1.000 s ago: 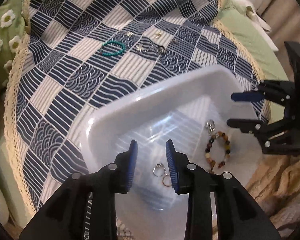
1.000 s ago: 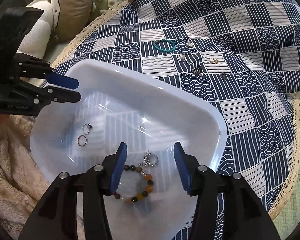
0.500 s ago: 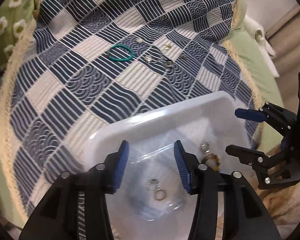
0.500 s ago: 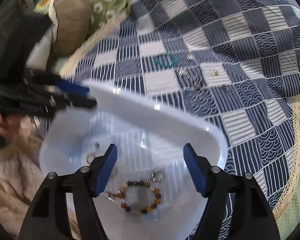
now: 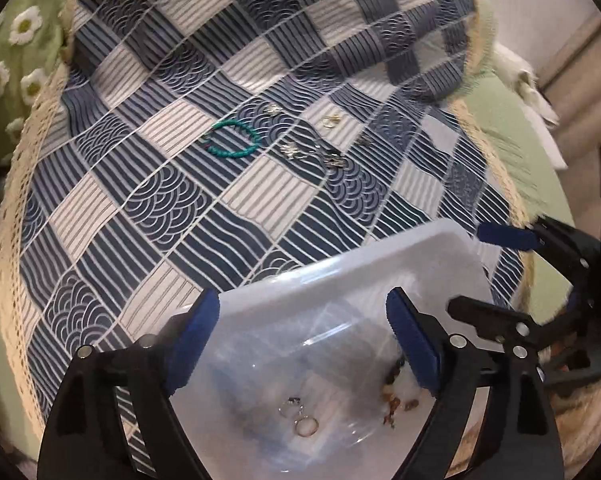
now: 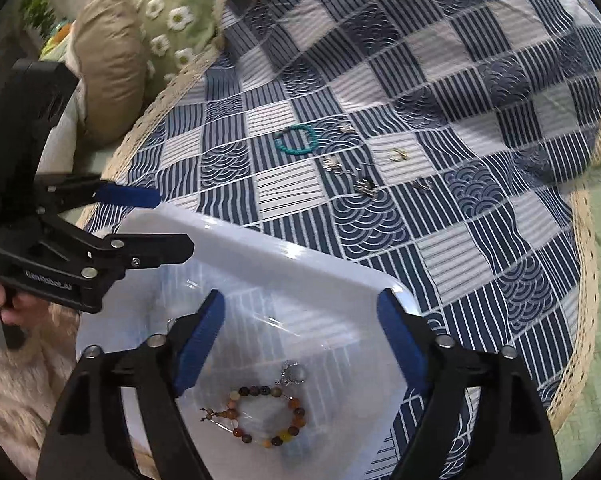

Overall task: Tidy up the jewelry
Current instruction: 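Move the left tool to the turquoise bracelet and grasp it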

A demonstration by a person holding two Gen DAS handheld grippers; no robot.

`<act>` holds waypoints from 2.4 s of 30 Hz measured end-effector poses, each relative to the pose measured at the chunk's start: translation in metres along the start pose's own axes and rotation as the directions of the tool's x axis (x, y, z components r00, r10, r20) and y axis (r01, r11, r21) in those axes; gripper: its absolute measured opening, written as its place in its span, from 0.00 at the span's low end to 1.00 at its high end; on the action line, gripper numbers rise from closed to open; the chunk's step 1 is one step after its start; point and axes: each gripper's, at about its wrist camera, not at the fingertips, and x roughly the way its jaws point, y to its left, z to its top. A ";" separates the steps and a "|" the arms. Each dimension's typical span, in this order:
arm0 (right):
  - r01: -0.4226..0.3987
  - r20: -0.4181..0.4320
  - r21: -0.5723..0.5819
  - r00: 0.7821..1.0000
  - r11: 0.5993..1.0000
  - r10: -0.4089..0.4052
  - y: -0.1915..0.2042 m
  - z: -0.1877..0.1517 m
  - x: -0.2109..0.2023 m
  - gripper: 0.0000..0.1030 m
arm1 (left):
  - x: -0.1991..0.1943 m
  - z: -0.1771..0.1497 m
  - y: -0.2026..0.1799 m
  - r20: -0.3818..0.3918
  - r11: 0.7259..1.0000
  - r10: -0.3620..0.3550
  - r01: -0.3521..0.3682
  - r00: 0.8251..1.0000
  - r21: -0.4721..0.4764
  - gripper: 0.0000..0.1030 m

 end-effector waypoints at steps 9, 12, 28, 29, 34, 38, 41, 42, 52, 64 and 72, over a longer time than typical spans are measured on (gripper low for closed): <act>0.010 0.042 0.009 0.999 1.000 -0.011 -0.011 -0.004 -0.021 0.79 | -0.012 0.002 -0.023 0.057 0.995 0.096 -0.097 0.994 0.015 0.80; 0.012 0.050 0.032 0.999 0.999 -0.014 -0.018 -0.002 -0.025 0.79 | -0.012 0.004 -0.022 0.069 0.989 0.150 -0.150 0.986 0.004 0.80; 0.114 0.061 0.246 0.989 0.963 -0.132 -0.087 0.041 -0.001 0.79 | 0.044 0.062 0.028 -0.017 0.969 0.221 -0.222 0.975 -0.107 0.82; 0.123 0.055 0.251 0.989 0.960 -0.140 -0.090 0.046 0.004 0.79 | 0.050 0.066 0.030 -0.028 0.970 0.216 -0.218 0.976 -0.108 0.82; 0.140 0.028 0.284 0.988 0.949 -0.154 -0.106 0.072 0.034 0.79 | 0.076 0.096 0.033 -0.037 0.973 0.226 -0.228 0.973 -0.031 0.82; 0.128 -0.030 0.320 0.992 0.939 -0.125 -0.123 0.088 0.070 0.79 | 0.093 0.124 0.061 -0.040 0.976 0.196 -0.199 0.980 -0.092 0.82; 0.151 -0.068 0.301 0.988 0.942 -0.137 -0.131 0.099 0.096 0.79 | 0.111 0.137 0.082 -0.081 0.974 0.143 -0.154 0.986 -0.165 0.82; 0.157 -0.072 0.294 0.987 0.943 -0.142 -0.134 0.101 0.103 0.79 | 0.116 0.140 0.087 -0.094 0.973 0.128 -0.143 0.987 -0.179 0.81; 0.162 -0.106 0.263 0.985 0.951 -0.138 -0.144 0.106 0.143 0.75 | 0.142 0.144 0.088 -0.137 0.965 0.222 -0.238 0.965 -0.113 0.66; 0.196 -0.125 0.143 0.976 0.970 -0.179 -0.109 0.106 0.159 0.25 | 0.140 0.141 0.084 -0.118 0.952 0.254 -0.270 0.960 -0.145 0.07; 0.178 -0.106 0.173 0.981 0.969 -0.161 -0.123 0.097 0.144 0.24 | 0.131 0.137 0.096 -0.118 0.958 0.215 -0.233 0.969 -0.169 0.07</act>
